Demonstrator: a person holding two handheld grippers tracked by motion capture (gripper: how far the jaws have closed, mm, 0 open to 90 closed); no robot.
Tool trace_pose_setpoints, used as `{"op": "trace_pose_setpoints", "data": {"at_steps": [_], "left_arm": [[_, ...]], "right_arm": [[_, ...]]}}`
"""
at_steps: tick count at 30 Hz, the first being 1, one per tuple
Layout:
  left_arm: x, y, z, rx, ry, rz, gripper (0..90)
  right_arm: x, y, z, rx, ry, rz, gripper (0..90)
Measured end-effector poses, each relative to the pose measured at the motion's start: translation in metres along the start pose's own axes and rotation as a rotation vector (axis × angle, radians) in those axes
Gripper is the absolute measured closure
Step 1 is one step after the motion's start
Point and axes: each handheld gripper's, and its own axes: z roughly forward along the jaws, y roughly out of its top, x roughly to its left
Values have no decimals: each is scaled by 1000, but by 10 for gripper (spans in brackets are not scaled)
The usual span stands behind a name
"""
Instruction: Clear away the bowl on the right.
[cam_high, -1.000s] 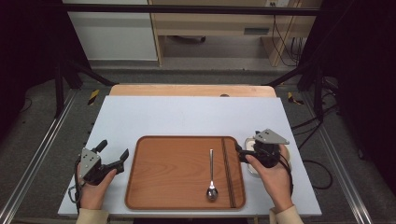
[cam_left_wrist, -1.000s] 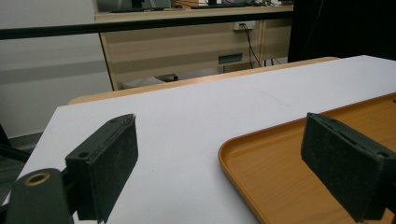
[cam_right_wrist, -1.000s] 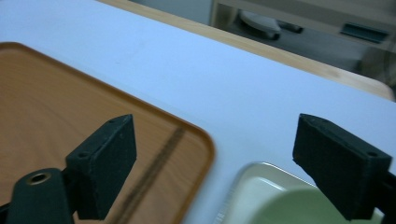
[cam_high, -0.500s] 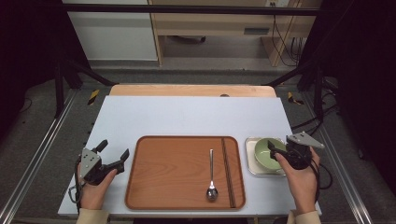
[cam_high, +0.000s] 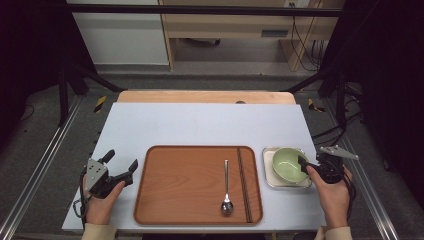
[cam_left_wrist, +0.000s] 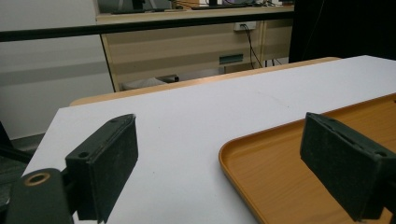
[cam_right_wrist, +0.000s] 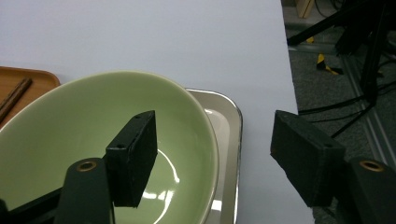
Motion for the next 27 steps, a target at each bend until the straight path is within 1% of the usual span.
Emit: {"op": "trace_pose_setpoints", "data": {"at_steps": [6, 11, 20, 21, 24, 26, 27], "left_arm": [[0, 1, 0, -2, -1, 3, 110], [0, 0, 0, -1, -1, 0, 110], [-1, 0, 0, 1, -3, 4, 110], [-1, 0, 0, 0, -2, 3, 111], [-1, 0, 0, 2, -2, 4, 111], [-1, 0, 0, 2, -3, 3, 112], [-1, 0, 1, 2, -3, 3, 111]], "right_arm": [[-4, -2, 1, 10, 29, 46, 382], [-7, -4, 3, 19, 40, 76, 434], [-8, -7, 7, 64, 61, 93, 548], [-8, -8, 8, 69, 63, 88, 561], [-9, -9, 9, 79, 67, 98, 597], [-8, -9, 10, 85, 76, 116, 614], [-9, -9, 10, 85, 77, 110, 623]]}}
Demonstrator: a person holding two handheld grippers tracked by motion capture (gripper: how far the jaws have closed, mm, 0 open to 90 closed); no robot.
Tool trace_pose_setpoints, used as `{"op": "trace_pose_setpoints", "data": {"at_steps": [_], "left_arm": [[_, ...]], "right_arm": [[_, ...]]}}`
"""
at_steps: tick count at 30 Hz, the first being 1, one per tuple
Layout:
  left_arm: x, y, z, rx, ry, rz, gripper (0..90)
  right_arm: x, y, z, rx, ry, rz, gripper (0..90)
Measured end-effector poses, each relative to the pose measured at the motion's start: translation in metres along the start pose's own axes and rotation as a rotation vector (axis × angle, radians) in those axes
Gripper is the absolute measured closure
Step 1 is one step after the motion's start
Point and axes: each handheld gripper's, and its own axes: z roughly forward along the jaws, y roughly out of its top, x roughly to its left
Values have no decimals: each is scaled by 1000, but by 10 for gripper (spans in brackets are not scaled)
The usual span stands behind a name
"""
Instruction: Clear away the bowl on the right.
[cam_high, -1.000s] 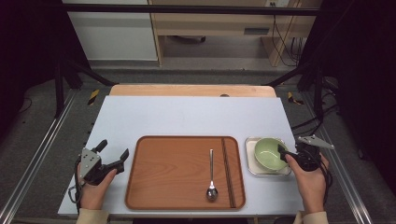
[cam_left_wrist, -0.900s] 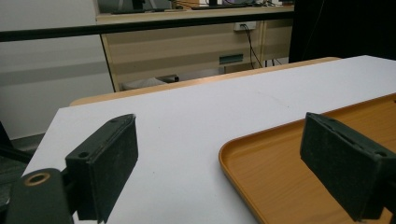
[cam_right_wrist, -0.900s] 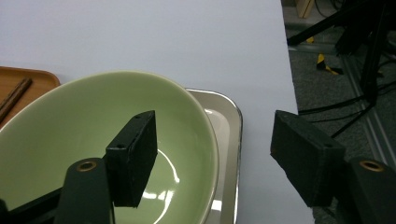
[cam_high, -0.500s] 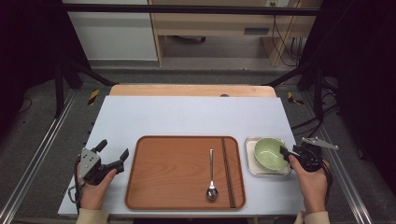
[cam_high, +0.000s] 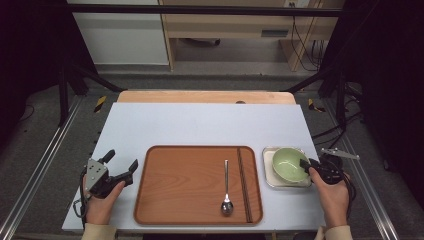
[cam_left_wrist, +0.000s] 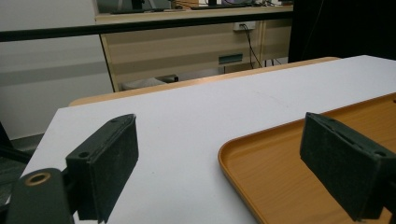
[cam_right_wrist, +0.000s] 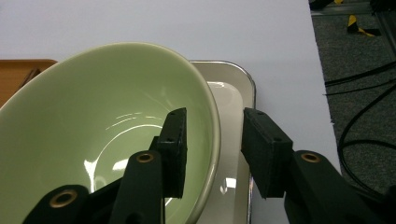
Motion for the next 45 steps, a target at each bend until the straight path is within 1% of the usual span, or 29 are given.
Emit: {"op": "trace_pose_setpoints", "data": {"at_steps": [3, 5, 6, 13, 15, 16, 18, 20, 23, 25, 27, 31, 36, 37, 42, 43, 44, 45], "left_arm": [[-1, 0, 0, 2, -2, 2, 112], [-1, 0, 0, 2, -2, 3, 112], [-1, 0, 0, 2, -2, 3, 112], [-1, 0, 1, 6, -2, 3, 113], [-1, 0, 1, 6, -2, 4, 113], [-1, 0, 1, 6, -2, 4, 113], [-1, 0, 1, 6, -3, 4, 113], [-1, 0, 1, 6, -3, 5, 113], [-1, 0, 1, 7, -3, 5, 114], [-1, 0, 1, 7, -3, 6, 114], [-1, 0, 1, 7, -3, 6, 114], [-2, 0, 1, 9, -3, 7, 115], [-2, 0, 1, 8, -3, 7, 116], [-2, 0, 1, 8, -2, 7, 116], [-1, 0, 1, 5, -2, 8, 115], [-1, 0, 1, 6, -2, 8, 115], [-1, 0, 1, 6, -2, 8, 115], [-1, 0, 1, 6, -2, 7, 115]], "right_arm": [[0, 0, 1, 2, 1, 0, 640], [0, 0, 2, 12, -1, 13, 654], [0, 0, 2, 12, 4, 6, 659], [1, 0, 4, 24, -5, 11, 702], [2, 0, 4, 33, -8, 22, 717], [1, 0, 4, 35, -10, 14, 727], [1, 0, 5, 35, -15, 19, 740], [1, 0, 4, 33, -6, 14, 763], [3, 1, 5, 34, -5, 20, 804], [4, 2, 5, 32, -8, 13, 828], [5, 2, 5, 34, -12, 16, 829], [3, 3, 4, 38, 7, 38, 834], [3, 3, 3, 37, 7, 52, 835], [4, 3, 2, 35, 14, 65, 834], [4, 4, 0, 11, 23, 62, 829], [4, 4, -1, 6, 21, 53, 829], [5, 5, -2, 2, 29, 73, 831], [4, 5, -2, 0, 33, 71, 833]]}}
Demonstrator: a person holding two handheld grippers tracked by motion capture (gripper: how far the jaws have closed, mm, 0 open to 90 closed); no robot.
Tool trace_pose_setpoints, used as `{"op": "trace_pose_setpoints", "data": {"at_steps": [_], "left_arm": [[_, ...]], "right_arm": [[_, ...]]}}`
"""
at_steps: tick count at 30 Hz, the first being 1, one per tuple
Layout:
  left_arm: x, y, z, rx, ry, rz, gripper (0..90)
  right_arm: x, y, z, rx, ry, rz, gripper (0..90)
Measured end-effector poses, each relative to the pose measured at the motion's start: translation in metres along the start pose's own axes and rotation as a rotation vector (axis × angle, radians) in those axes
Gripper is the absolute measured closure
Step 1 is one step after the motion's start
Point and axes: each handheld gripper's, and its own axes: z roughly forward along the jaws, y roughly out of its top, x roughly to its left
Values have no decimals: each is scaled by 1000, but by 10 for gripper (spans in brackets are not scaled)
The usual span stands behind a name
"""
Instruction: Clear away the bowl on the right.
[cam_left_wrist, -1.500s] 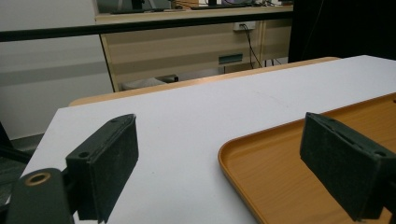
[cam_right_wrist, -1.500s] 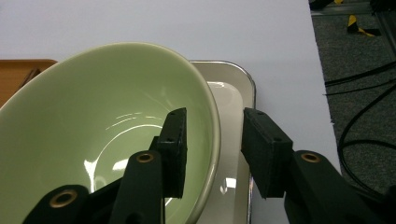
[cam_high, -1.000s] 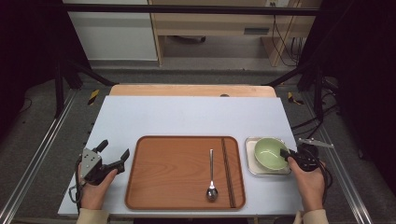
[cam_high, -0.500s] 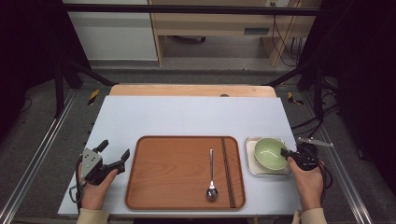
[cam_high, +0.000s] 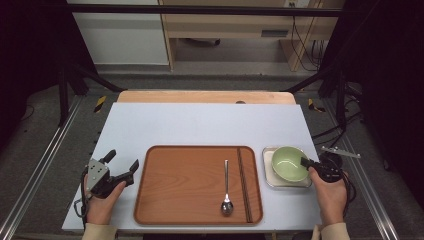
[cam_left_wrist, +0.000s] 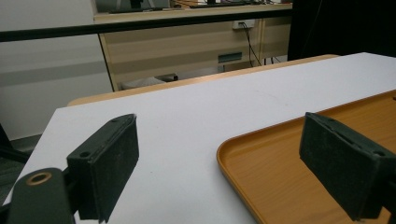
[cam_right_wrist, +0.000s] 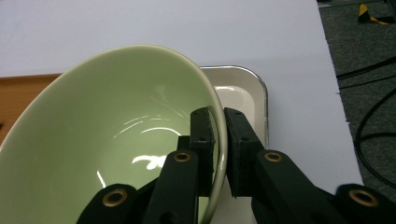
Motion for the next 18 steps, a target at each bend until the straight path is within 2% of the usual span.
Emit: {"op": "trace_pose_setpoints", "data": {"at_steps": [4, 5, 11, 13, 18], "left_arm": [[0, 0, 0, -1, 1, 0, 115], [0, 0, 0, -1, 1, -1, 115], [0, 0, 0, -2, 0, 0, 115], [0, 0, 0, -3, 0, 1, 115], [0, 0, 0, -5, 1, 0, 114]], "right_arm": [[1, 1, -1, -13, 10, 14, 835], [1, 1, -2, -19, 9, 2, 835], [9, 4, -8, -59, 33, 1, 836], [15, 5, -10, -72, 51, -2, 836], [36, 10, -12, -86, 93, -45, 836]]}}
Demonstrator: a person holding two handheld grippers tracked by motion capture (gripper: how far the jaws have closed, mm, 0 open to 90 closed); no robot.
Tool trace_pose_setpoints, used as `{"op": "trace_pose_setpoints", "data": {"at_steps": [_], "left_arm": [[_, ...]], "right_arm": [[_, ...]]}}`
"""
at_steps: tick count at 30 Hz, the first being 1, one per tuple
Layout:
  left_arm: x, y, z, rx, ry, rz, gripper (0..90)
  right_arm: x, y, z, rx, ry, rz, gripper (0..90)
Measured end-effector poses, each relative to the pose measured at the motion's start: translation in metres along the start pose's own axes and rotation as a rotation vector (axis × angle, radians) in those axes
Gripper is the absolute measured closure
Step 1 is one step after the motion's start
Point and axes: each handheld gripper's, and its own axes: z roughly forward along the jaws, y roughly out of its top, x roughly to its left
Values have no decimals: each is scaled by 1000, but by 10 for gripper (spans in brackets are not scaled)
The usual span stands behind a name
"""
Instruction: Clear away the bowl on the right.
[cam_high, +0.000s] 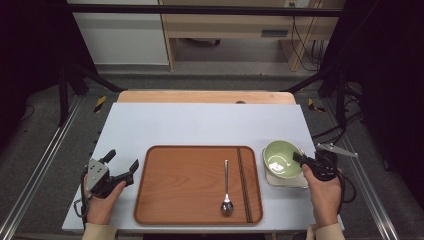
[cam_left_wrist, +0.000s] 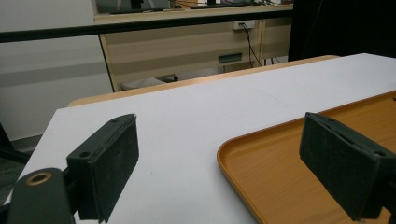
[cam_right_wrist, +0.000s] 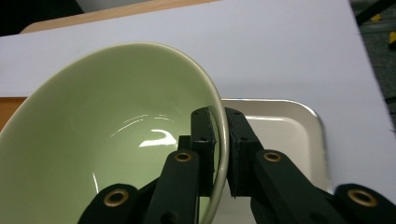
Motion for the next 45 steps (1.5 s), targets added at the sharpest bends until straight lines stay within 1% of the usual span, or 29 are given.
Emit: {"op": "trace_pose_setpoints", "data": {"at_steps": [4, 5, 9, 11, 13, 17, 18, 21, 23, 25, 28, 31, 34, 40, 42, 44, 45], "left_arm": [[0, 0, 0, 0, 0, 2, 114], [0, 0, 0, 0, 0, 2, 114], [0, 0, 1, 2, 0, 4, 114], [0, 0, 0, 1, 2, 6, 114], [1, 0, 0, 0, 4, 4, 114], [1, 0, -1, 0, 5, 3, 114], [1, 0, -1, -1, 5, 3, 113], [1, 0, -1, -4, 6, 4, 114], [1, 0, -2, -4, 7, 4, 114], [2, 0, -2, -4, 9, 4, 114], [2, 0, -2, -5, 9, 2, 114], [2, 0, -1, -5, 7, 0, 114], [2, 0, -1, -4, 2, 0, 113], [0, 0, 0, -6, -3, 3, 113], [0, 0, 0, -8, -6, 0, 110], [1, 0, 0, -7, -9, -3, 108], [1, 0, 0, -7, -11, -4, 104]], "right_arm": [[22, 2, 9, 16, 45, -36, 836], [28, 3, 13, 23, 56, -51, 836], [59, 4, 29, 53, 111, -106, 837], [74, 4, 37, 67, 140, -144, 837], [89, 3, 45, 86, 171, -172, 837], [110, 0, 57, 111, 204, -213, 837], [114, 0, 60, 114, 211, -231, 837], [128, -1, 68, 132, 230, -251, 837], [136, -1, 72, 143, 243, -252, 837], [144, -1, 77, 149, 259, -272, 837], [153, -1, 83, 157, 273, -285, 837], [158, -5, 84, 168, 289, -293, 837], [162, -9, 85, 175, 300, -292, 837], [169, -14, 88, 191, 319, -323, 837], [171, -15, 88, 200, 320, -318, 837], [171, -16, 88, 203, 323, -327, 837], [171, -16, 88, 204, 328, -321, 837]]}}
